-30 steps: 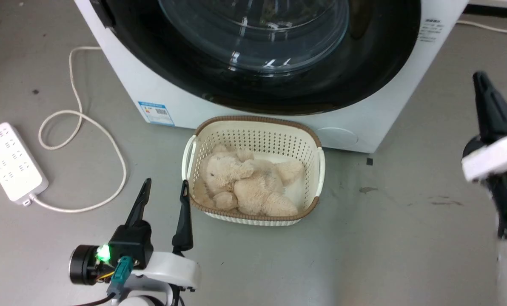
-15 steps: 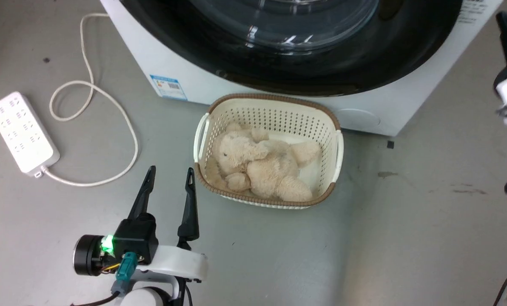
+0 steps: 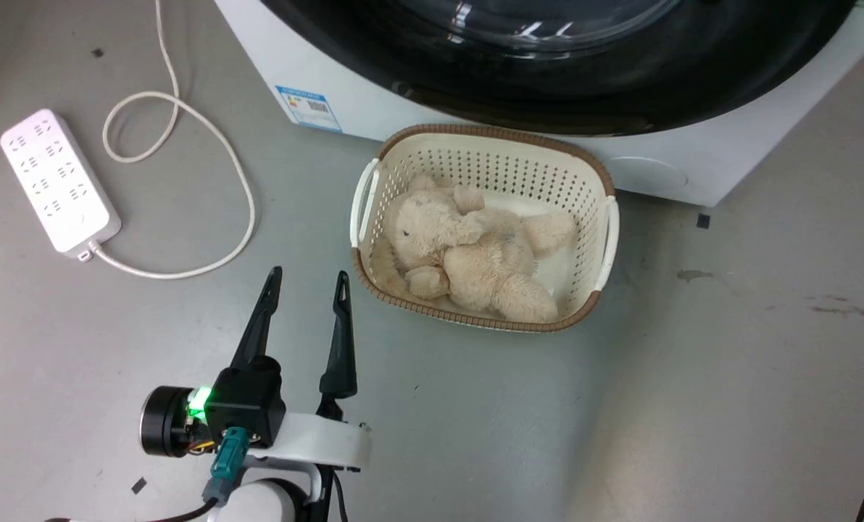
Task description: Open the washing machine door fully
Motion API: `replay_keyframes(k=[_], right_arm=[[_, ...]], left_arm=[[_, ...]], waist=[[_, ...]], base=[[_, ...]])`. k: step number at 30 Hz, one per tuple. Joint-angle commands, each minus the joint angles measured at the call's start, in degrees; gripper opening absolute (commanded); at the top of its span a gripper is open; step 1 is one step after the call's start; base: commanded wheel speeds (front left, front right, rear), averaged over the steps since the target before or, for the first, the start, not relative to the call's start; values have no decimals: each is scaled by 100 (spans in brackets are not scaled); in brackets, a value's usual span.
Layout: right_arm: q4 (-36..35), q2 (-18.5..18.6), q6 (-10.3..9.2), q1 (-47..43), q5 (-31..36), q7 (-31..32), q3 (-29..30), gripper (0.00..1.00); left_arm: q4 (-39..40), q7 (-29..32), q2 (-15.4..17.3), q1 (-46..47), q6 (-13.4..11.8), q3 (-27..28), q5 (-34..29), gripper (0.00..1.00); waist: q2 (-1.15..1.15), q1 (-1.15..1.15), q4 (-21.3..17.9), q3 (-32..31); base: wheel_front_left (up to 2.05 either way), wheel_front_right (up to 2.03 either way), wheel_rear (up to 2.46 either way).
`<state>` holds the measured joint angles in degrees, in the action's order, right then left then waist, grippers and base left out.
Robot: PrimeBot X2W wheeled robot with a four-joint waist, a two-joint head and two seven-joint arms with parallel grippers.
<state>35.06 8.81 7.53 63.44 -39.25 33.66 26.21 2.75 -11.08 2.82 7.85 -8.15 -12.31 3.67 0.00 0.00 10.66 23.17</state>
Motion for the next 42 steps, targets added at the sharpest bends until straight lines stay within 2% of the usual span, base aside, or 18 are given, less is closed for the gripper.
replay_keyframes(k=[1,12,20,33,38,42], right_arm=[[156,49,-2,275,-93,127,104,0],[819,92,-3,1080,-120,894,581,0],[1111,102,-4,1052,-78,1550,812,0],[569,-445,-4,-328,-402,2730,1062,0],[200,-577,-4,-1127,-636,3112,932,0],[175,-589,-4,-1717,-1209,3284,466,0]], left_arm=[[38,-61,5,126,-55,-44,9,100],[64,-193,5,244,-176,-218,38,100],[22,-277,5,270,-247,-305,84,100],[-270,-392,36,-35,-209,-268,151,100],[-413,-392,63,-245,-151,-230,178,100],[-534,-392,69,-430,-81,-252,218,100]], waist=[[0,0,35,50],[0,0,180,287],[0,0,220,202],[0,0,71,-747],[0,0,30,-1186],[0,0,33,-1458]], base=[[0,0,0],[0,0,0],[0,0,0],[0,0,0],[0,0,0],[0,0,0]])
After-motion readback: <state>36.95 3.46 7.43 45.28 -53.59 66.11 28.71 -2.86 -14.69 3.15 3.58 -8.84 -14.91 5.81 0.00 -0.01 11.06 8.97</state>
